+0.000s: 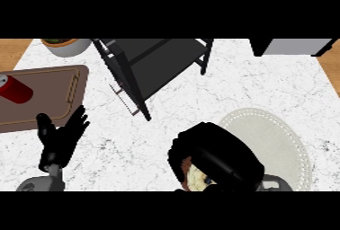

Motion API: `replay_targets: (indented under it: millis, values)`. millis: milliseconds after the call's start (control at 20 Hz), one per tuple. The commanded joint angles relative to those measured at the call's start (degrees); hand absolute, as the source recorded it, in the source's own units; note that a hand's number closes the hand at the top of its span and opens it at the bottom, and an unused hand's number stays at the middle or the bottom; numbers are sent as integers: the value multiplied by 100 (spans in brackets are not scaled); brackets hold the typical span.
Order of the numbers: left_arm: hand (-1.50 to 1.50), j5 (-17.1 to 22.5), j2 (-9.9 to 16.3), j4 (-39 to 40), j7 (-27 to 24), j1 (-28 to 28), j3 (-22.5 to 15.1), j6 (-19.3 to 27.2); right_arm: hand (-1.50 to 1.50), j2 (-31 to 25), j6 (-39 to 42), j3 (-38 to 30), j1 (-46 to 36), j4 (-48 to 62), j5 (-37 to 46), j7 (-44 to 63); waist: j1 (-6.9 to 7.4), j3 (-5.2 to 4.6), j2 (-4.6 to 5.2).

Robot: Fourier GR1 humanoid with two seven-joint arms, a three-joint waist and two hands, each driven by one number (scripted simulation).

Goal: Pick the cupcake from the placemat and place it in the tiered shelf

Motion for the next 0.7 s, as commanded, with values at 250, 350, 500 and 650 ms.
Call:
replay_targets:
  millis: [250, 350, 500, 650]
  values:
    - [0, 123, -30, 17, 274, -107, 53, -65, 150, 148, -43, -1126, -2299, -606, -1735, 2650, 16, -20, 19]
    - [0, -54, -190, 133, -121, 230, -87, -30, 150, 148, 402, -1811, -2902, -409, -2112, 2977, 1, -20, 21]
    - [0, 108, 54, -141, 186, 145, 79, -166, 150, 149, -22, -1874, -3843, 128, -2199, 3604, 40, -18, 12]
    - [0, 146, 200, 24, 46, 243, 174, -353, 150, 149, -5, -2582, -4636, 970, -2268, 3561, 59, -19, 29]
